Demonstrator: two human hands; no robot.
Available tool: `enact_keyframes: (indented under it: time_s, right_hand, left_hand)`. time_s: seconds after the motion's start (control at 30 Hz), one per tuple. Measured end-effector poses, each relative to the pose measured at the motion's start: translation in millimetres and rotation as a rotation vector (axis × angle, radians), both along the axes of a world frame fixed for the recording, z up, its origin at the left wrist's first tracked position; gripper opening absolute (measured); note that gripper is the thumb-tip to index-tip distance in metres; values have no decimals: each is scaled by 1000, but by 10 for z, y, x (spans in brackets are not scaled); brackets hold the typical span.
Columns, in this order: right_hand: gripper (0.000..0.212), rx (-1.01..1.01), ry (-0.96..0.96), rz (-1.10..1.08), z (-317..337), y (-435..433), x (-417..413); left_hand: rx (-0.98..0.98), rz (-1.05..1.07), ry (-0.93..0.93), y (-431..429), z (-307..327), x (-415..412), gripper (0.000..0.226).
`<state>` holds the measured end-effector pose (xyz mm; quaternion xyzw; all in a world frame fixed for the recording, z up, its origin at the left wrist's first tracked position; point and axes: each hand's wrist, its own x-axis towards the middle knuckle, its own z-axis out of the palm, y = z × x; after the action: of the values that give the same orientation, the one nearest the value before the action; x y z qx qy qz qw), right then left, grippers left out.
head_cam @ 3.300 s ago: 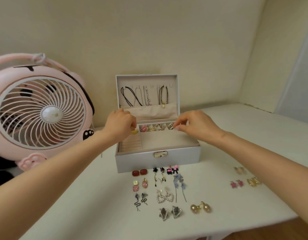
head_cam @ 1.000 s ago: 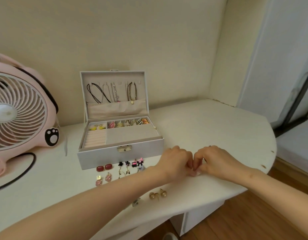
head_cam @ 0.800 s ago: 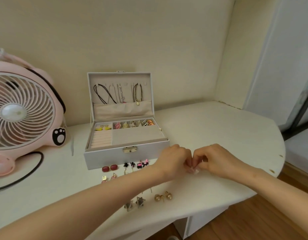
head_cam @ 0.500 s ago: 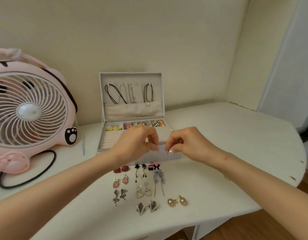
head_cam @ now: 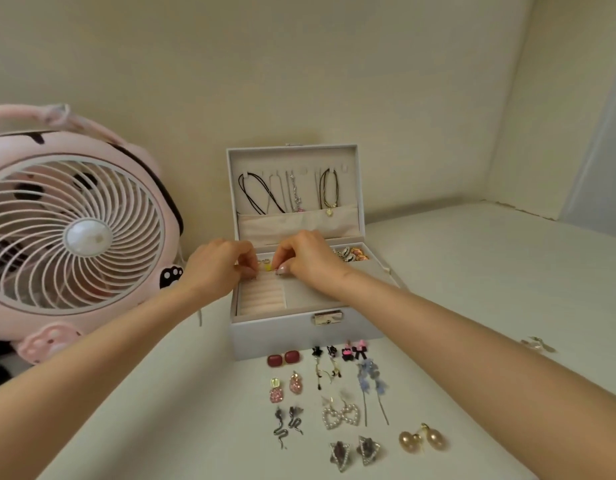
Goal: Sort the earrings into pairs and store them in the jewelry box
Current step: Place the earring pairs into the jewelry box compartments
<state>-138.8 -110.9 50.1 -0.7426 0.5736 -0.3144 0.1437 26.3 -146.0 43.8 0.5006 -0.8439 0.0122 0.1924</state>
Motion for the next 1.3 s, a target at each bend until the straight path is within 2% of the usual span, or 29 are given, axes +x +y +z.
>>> enact_keyframes:
  time_s: [0.17,0.33,0.47,0.57,1.07,1.3]
  right_hand:
    - [15,52,60,27,11,-133,89]
    - [25,99,112,-5,28,-255,152]
    - [17,149,74,-15,60,-259,168]
    - [17,135,58,-32,54,-266,164]
    - [12,64,216,-187,5,-309,234]
    - [10,17,199,-189,-42,-239,221]
  left_hand:
    - [35,-56,-41,-98,44,-27,5]
    - [77,-60,-51,-142,73,-36,11]
    - [66,-64,-68,-134,86,-47,13]
    - [58,-57,-92,-134,97,-64,14]
    - [-39,-58,-217,-163,90,-107,14]
    - [-40,-61,-249,-154,101,-130,19]
